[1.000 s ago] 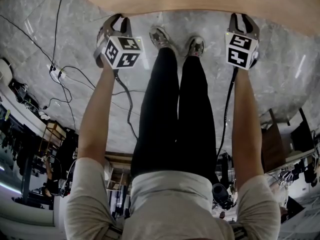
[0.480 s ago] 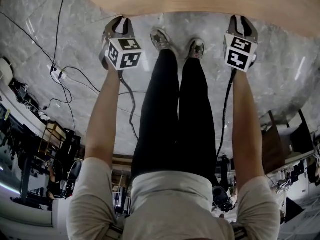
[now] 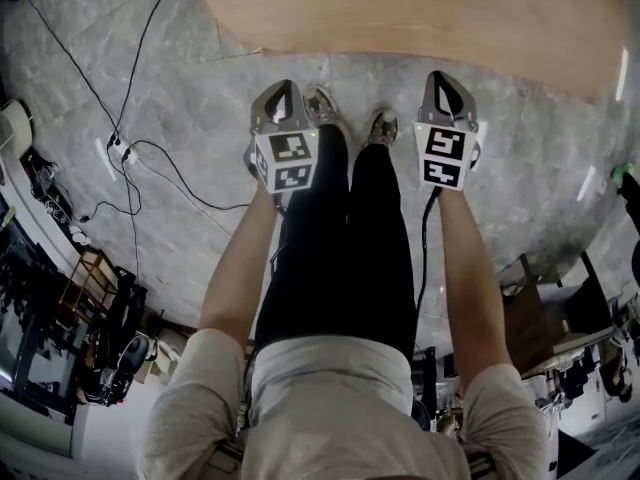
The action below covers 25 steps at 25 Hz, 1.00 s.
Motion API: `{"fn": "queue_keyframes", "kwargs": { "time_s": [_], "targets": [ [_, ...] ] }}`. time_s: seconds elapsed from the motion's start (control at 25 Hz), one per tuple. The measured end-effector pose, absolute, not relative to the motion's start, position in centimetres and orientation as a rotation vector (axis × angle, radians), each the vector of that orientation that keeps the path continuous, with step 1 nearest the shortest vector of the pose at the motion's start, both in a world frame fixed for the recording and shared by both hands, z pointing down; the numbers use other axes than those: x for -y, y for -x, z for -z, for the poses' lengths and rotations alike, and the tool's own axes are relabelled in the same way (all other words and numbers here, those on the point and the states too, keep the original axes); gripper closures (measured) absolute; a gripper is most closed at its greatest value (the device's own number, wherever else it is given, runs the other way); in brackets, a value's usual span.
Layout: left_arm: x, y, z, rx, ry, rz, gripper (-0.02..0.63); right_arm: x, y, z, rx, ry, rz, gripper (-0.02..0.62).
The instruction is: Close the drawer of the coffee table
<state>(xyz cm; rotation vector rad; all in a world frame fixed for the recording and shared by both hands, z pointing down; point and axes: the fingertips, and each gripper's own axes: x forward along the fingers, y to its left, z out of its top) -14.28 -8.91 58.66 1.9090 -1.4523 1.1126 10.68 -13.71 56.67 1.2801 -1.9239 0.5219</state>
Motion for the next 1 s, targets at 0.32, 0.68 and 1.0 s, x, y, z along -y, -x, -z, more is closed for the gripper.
{"fn": "queue_keyframes", "kwargs": {
  "time_s": [0.32, 0.68, 1.0],
  "targets": [
    [10.7, 10.3, -47.1, 1.534, -1.997, -0.752, 0.586, 14.4, -5.7, -44.1, 2.167, -1.345, -0.457, 0.588],
    [11.3, 7.5, -28.9, 1.624, -2.167, -0.453, 0.586, 14.1, -2.9, -25.7, 2.389, -1.397, -0.179, 0.588],
    [10.2, 4.8, -14.7, 1.711, -2.273, -0.165, 0.586, 12.8, -4.5, -10.8, 2.533, -1.548, 0.017, 0.589]
  ]
}}
